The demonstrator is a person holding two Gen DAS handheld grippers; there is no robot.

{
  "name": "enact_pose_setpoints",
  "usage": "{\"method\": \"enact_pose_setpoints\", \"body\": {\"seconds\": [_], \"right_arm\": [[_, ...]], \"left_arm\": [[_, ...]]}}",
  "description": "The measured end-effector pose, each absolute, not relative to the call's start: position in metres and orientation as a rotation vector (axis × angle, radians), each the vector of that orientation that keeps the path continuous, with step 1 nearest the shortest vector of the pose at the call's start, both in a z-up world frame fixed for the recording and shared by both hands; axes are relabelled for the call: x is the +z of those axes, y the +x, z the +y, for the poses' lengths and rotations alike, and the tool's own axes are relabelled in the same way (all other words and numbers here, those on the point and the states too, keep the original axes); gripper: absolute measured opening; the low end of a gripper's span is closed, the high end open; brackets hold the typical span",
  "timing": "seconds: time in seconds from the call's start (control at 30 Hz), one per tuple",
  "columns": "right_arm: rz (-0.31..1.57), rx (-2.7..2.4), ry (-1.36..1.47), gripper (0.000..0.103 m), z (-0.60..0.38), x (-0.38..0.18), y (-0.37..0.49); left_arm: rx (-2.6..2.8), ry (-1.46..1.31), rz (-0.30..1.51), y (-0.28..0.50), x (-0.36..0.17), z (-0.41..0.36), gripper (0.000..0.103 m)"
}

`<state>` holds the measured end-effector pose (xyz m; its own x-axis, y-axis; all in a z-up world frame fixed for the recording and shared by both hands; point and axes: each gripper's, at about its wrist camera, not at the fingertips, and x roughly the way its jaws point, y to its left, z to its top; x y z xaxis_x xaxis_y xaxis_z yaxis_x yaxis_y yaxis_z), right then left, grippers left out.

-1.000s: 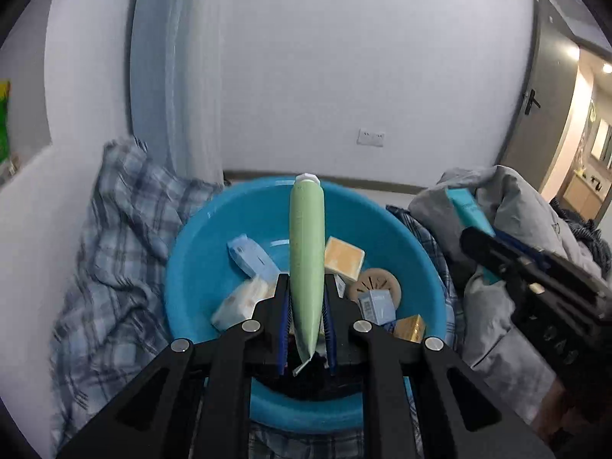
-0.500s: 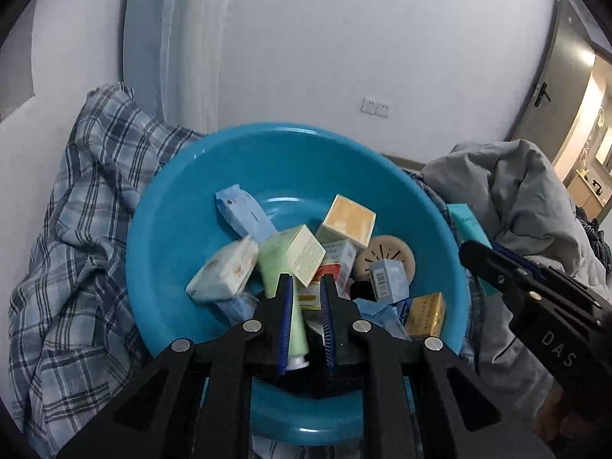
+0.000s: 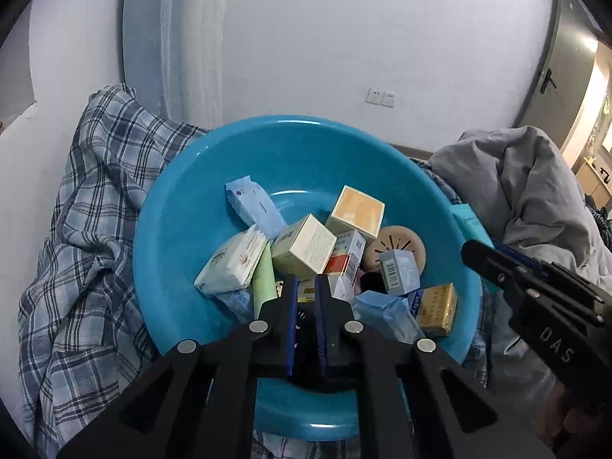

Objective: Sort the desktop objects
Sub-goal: 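Open the left gripper to drop the pale green tube into the basin, then open the right gripper to drop the teal tube into the basin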

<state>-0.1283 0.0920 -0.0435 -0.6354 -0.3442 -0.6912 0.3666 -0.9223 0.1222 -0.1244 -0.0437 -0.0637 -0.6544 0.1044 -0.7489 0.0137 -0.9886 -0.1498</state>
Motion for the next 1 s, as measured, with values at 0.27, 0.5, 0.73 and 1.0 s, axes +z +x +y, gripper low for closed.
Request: {"method": "enact_pose_setpoints", "body": {"seconds": [0.27, 0.5, 0.73, 1.0], "right_arm": [[0.038, -2.496, 1.131, 0.02, 0.087, -0.06, -0.133], [0.031, -2.512, 1.115, 0.02, 0.092, -0.055, -0.133], [0.022, -2.518, 1.118, 0.02, 0.095, -0.054, -0.134], [0.024, -2.548, 1.091, 0.04, 0.099, -0.049, -0.133]], "left_arm": [[2.928, -1.228, -0.147, -0.118, -0.057, -0.045, 0.079], [3.001, -1.098, -0.115, -0.108, -0.037, -0.05, 0.08], [2.999, -1.109, -0.136, -0.11, -0.038, -0.054, 0.083], [3.006, -1.088, -0.106, -0.107, -0.035, -0.05, 0.083]]}}
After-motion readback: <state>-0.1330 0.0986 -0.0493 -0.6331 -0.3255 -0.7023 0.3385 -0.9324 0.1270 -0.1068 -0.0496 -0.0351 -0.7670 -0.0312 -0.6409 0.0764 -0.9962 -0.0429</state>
